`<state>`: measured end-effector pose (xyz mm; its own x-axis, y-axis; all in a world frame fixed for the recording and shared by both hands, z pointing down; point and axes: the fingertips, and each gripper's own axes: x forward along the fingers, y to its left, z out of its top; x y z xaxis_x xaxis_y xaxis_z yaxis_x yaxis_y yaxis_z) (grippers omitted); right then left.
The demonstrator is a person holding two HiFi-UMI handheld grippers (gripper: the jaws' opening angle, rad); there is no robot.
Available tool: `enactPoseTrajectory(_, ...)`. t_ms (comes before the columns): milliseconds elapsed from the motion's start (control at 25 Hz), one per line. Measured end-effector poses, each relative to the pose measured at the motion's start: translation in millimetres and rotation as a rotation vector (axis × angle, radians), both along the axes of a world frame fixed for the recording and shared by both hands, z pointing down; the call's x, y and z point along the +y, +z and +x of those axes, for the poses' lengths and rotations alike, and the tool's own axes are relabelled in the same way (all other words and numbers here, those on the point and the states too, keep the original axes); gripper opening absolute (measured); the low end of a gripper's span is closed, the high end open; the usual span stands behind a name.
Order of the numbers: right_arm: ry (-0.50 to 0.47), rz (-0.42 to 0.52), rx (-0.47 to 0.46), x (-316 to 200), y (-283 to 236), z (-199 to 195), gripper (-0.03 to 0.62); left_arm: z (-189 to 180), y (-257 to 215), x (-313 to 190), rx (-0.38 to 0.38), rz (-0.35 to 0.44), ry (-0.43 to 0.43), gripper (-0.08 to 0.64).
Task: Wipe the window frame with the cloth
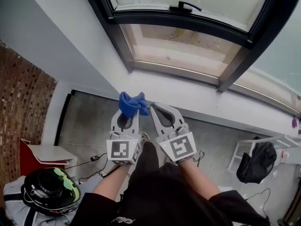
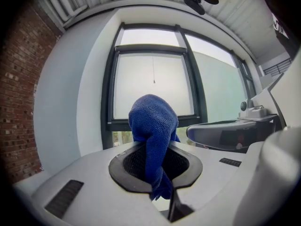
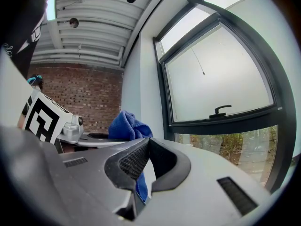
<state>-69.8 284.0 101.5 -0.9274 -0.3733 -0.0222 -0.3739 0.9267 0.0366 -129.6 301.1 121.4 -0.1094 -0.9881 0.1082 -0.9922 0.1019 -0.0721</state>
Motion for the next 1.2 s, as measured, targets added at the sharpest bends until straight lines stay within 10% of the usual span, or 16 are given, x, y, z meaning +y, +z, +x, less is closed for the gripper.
enactPoseTrajectory(760, 0.130, -0.023, 0.085, -145, 19, -196, 0.006, -189, 28, -155, 0.031, -0.047, 0.110, 0.057)
enactPoseTrajectory(1200, 0.084, -0.019, 0.120, -220, 54, -240, 0.006, -232, 62, -234, 0.033, -0.083, 0.083, 0.057)
